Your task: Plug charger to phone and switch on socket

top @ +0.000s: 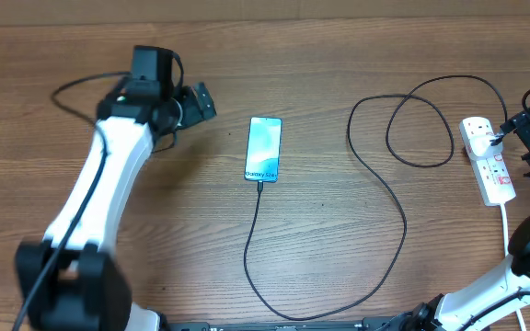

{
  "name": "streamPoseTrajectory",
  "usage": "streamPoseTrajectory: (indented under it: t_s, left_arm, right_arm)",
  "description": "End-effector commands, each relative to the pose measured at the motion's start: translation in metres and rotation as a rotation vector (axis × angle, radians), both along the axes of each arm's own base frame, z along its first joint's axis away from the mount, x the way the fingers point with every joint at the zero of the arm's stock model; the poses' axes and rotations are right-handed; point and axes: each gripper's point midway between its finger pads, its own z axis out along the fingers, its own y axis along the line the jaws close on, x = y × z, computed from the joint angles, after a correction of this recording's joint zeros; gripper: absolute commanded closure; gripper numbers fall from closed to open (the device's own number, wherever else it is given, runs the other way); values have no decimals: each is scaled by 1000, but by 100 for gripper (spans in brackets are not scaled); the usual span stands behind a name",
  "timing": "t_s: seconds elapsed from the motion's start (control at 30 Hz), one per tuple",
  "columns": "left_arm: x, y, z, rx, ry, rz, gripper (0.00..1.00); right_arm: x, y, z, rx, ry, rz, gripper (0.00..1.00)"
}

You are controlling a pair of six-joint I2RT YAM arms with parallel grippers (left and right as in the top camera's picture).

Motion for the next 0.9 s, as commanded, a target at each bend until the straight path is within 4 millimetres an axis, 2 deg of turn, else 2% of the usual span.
streamPoseTrajectory:
  t_s: [0.0, 0.1, 0.2, 0.33, 0.6, 0.73, 0.87]
  left_arm:
    - [-8, 19, 45, 119, -122, 13, 0]
    - [-18, 27, 57, 186, -163, -18, 0]
    - [-26, 32, 53, 214, -200, -20, 0]
    - [-32, 31, 28, 193, -262, -20, 0]
    - [-48, 17, -37, 89, -414, -58, 0]
    - [-60, 17, -53, 73, -462, -49, 0]
    - [-80, 20, -73, 74, -459, -49, 0]
  right_arm:
    - [5, -4, 15, -27, -38, 7, 0]
    - [5, -4, 15, -27, -38, 7, 0]
    - [5, -4, 15, -27, -38, 7, 0]
    - [5, -4, 15, -27, -38, 7, 0]
    - [5, -4, 15, -27, -38, 7, 0]
    - [5, -4, 15, -27, -38, 7, 0]
    - [5, -4, 15, -27, -38, 7, 0]
